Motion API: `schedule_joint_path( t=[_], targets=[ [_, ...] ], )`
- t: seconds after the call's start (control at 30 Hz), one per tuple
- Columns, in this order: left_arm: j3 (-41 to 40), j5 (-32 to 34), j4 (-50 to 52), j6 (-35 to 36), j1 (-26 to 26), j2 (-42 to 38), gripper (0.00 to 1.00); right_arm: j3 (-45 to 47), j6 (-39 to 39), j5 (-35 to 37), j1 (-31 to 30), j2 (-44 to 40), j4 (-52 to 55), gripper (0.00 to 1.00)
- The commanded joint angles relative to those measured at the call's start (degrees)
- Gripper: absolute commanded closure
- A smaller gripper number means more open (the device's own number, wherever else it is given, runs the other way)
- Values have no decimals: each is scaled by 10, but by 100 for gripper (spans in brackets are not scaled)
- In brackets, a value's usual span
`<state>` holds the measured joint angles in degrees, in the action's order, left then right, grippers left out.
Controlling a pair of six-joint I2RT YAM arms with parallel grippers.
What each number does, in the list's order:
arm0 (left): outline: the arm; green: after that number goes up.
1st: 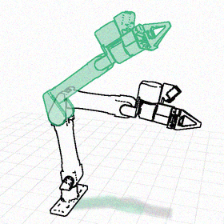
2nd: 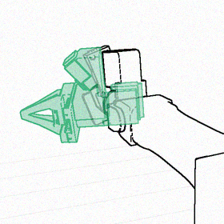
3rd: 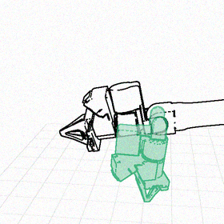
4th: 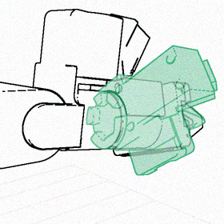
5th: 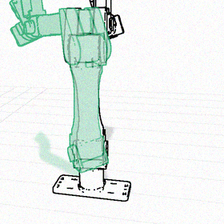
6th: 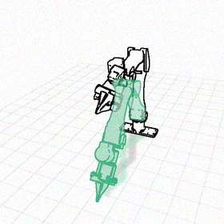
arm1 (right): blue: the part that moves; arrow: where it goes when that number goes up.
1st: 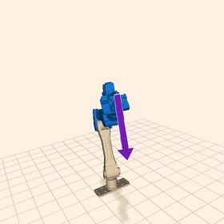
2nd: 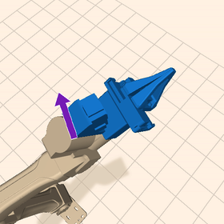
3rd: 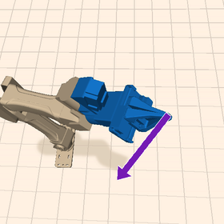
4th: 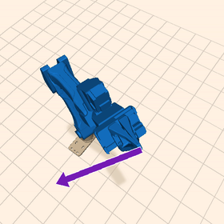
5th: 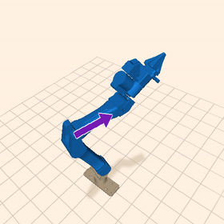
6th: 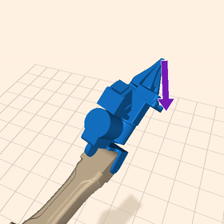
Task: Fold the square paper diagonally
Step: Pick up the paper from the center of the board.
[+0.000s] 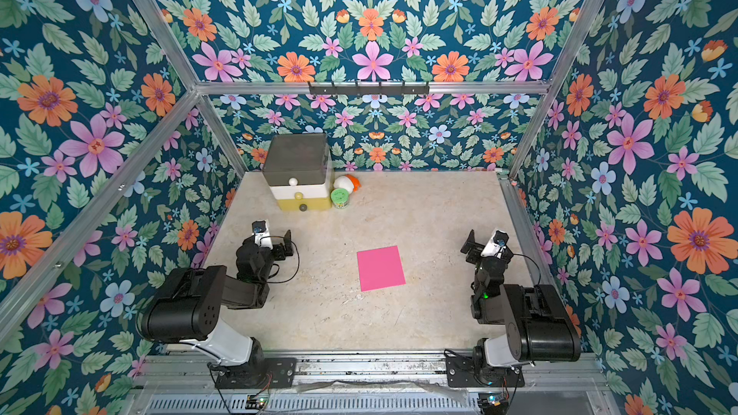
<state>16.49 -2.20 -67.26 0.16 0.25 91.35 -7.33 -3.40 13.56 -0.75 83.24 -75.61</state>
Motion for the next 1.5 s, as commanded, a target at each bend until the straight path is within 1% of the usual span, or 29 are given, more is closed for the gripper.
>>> schedule_joint_path(
  t=[0.0, 0.07, 0.1, 0.13, 0.17, 0.23, 0.3, 0.37, 0.4, 0.43, 0.47, 0.53, 0.6, 0.67, 0.7, 0.73, 0.87, 0.9, 0.93, 0.97, 1.0, 1.03, 1.1, 1.17, 1.23, 1.27, 1.33, 1.4, 1.47],
  targets=[
    [3, -2, -12, 4, 0, 0, 1, -1, 4, -1, 0, 0, -19, 1],
    [3, 9, -10, 3, 0, 0, 1, 2, 5, 3, 0, -1, -25, 1],
    [14, 43, 4, -7, -2, -1, 1, 9, 5, 13, 0, -2, -39, 1],
    [19, 56, 26, -16, -2, -17, 1, 24, -3, 37, 0, -12, -63, 1],
    [40, 65, 95, -25, 1, -43, 1, 38, -15, 71, 0, -44, -64, 1],
    [101, 79, 226, -29, 4, -89, 1, 14, -7, 93, -11, -145, 83, 1],
    [134, 172, 272, -54, -5, -134, 1, -37, -17, 122, -37, -244, 233, 1],
    [181, 274, 354, -103, -22, -183, 1, -71, -80, 87, -41, -329, 337, 1],
    [213, 298, 405, -131, -28, -199, 1, -65, -100, 74, -41, -357, 340, 1],
    [246, 307, 470, -171, -32, -213, 1, -34, -175, 113, -34, -374, 296, 1],
    [279, 291, 533, -217, -32, -224, 1, -39, -288, 121, -2, -396, 365, 1],
    [310, 227, 598, -273, -42, -243, 5, -117, -308, -5, 62, -383, 512, 1],
    [299, 195, 610, -300, -81, -277, 10, -237, -312, 3, 37, -337, 678, 1],
    [274, 214, 611, -301, -159, -311, 12, -329, -321, 87, -32, -305, 799, 1],
    [263, 219, 612, -301, -191, -319, 13, -357, -337, 161, -80, -298, 841, 1],
    [255, 216, 621, -304, -224, -324, 17, -367, -344, 198, -111, -297, 856, 1],
    [209, 220, 619, -347, -328, -305, 35, -318, -305, -15, -93, -322, 775, 1],
    [202, 215, 611, -350, -346, -294, 41, -311, -307, -50, -92, -319, 771, 1],
    [196, 210, 600, -350, -370, -279, 50, -317, -329, -73, -93, -299, 803, 1],
    [195, 208, 591, -346, -392, -264, 56, -340, -367, -61, -98, -267, 872, 1],
    [197, 205, 588, -342, -408, -247, 58, -357, -377, -58, -107, -241, 911, 3],
    [205, 205, 591, -337, -422, -227, 64, -380, -375, -29, -140, -203, 960, 6],
    [219, 191, 589, -332, -432, -191, 73, -410, -391, 89, -224, -168, 1020, 4],
    [220, 170, 569, -328, -434, -162, 75, -444, -459, 209, -315, -144, 1090, 1],
    [216, 159, 542, -334, -433, -144, 78, -472, -556, 287, -373, -127, 1154, 1],
    [210, 159, 526, -338, -434, -136, 80, -479, -581, 305, -396, -126, 1167, 1],
    [209, 160, 507, -343, -434, -116, 80, -454, -584, 313, -429, -150, 1126, 1],
    [226, 156, 520, -347, -434, -92, 84, -406, -538, 227, -430, -188, 1030, 1],
    [234, 135, 508, -350, -433, -72, 86, -373, -514, 137, -427, -206, 969, 12]
  ],
)
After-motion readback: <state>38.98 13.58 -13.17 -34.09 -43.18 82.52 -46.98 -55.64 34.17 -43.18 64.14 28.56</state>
